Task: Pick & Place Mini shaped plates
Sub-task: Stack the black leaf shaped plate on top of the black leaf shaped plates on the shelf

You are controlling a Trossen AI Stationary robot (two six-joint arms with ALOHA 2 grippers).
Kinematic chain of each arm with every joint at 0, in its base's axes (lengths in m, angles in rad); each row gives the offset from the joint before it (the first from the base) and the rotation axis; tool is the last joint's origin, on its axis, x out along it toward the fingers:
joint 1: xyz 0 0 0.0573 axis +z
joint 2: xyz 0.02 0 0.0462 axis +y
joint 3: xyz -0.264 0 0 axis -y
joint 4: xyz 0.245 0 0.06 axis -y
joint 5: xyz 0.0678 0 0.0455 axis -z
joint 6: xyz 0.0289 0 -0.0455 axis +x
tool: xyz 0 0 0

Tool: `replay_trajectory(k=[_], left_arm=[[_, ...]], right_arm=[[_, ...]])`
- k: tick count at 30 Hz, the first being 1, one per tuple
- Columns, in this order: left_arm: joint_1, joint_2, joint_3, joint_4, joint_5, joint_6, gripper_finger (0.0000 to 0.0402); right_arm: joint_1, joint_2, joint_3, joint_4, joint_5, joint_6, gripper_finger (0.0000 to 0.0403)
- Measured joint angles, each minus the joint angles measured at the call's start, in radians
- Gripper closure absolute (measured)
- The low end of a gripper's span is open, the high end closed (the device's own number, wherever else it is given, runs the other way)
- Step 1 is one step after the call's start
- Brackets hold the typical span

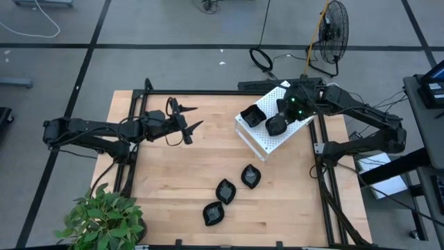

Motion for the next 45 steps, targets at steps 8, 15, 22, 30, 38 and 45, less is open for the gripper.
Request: replay_trajectory(k=[8, 15, 22, 30, 38, 45], left_arm=[[0.000, 0.000, 0.000, 0.006, 0.000, -0.039, 0.0140], [0.000, 0.000, 0.000, 0.018, 0.000, -0.046, 0.0141], [0.000, 0.000, 0.000, 0.013, 0.000, -0.116, 0.0137], [0.000, -0.001, 0.000, -0.081, 0.000, -0.202, 0.0148], [0.000, -0.001, 0.001, -0.111, 0.040, -0.256, 0.0149], [-0.011, -0.001, 0.001, -0.119, 0.112, -0.291, 0.0149]], right_arm=[[0.210, 0.007, -0.034, 0.349, 0.012, -0.211, 0.0291], [0.476, 0.098, -0.105, 0.649, 0.009, -0.264, 0.0286], [0.638, 0.321, -0.018, 0.496, -0.092, 0.024, 0.0273], [0.705, 0.434, -0.091, 0.318, -0.143, 0.400, 0.0273], [0.718, 0.424, -0.320, 0.560, -0.120, 0.558, 0.0273], [0.718, 0.400, -0.448, 0.781, -0.088, 0.569, 0.0273]])
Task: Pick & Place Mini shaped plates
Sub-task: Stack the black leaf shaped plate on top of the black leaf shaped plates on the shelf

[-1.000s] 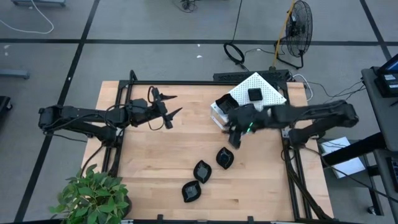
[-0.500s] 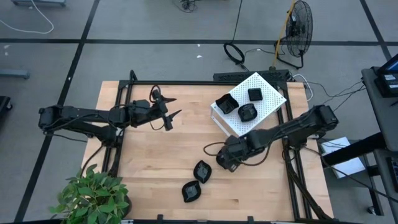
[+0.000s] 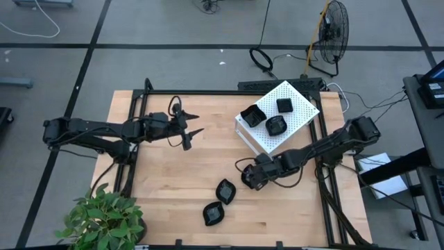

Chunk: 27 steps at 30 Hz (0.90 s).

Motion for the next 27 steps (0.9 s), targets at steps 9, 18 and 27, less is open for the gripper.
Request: replay_trajectory(k=[9, 18, 27], left_arm=[[-0.023, 0.000, 0.000, -0.001, 0.001, -0.012, 0.0149], [-0.026, 0.000, 0.000, -0.001, 0.001, -0.020, 0.0149], [-0.026, 0.000, 0.000, -0.001, 0.001, -0.023, 0.0149]], right_arm=[[0.001, -0.002, -0.039, 0.020, 0.051, 0.002, 0.0273], [0.001, -0.002, -0.039, 0.102, 0.055, -0.046, 0.0286], [0.001, -0.002, -0.049, 0.107, 0.055, -0.061, 0.0349]])
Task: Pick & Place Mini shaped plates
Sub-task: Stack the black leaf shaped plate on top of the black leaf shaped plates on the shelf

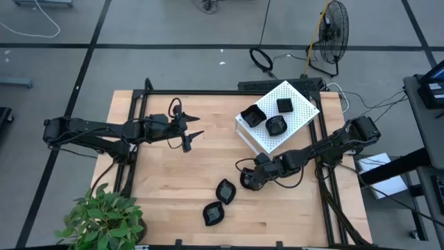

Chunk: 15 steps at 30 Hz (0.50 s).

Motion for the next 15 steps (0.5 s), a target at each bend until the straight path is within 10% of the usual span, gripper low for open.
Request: replay_trajectory(k=[15], left_arm=[[0.001, 0.000, 0.000, 0.000, 0.000, 0.001, 0.0149]], right_arm=[[0.000, 0.000, -0.036, 0.116, -0.007, -0.083, 0.0401]])
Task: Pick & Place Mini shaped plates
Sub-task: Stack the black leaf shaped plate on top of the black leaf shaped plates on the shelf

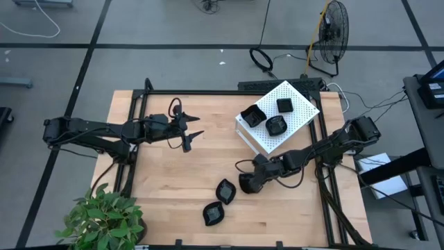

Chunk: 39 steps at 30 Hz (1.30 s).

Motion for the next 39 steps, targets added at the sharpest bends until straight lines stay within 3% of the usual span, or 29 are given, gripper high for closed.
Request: replay_trajectory(k=[8, 15, 25, 39], left_arm=[[0.000, 0.000, 0.000, 0.000, 0.000, 0.000, 0.0149], [0.000, 0.000, 0.000, 0.000, 0.000, 0.001, 0.0149], [0.000, 0.000, 0.000, -0.004, 0.000, 0.003, 0.0149], [0.000, 0.000, 0.000, -0.014, 0.000, 0.003, 0.0149]], right_arm=[[0.000, -0.010, 0.000, 0.058, -0.001, -0.049, 0.0403], [0.000, -0.095, -0.001, 0.056, 0.006, -0.065, 0.0403], [0.008, -0.269, 0.001, 0.114, 0.109, -0.154, 0.0402], [0.007, -0.511, 0.000, 0.070, 0.367, -0.260, 0.0403]])
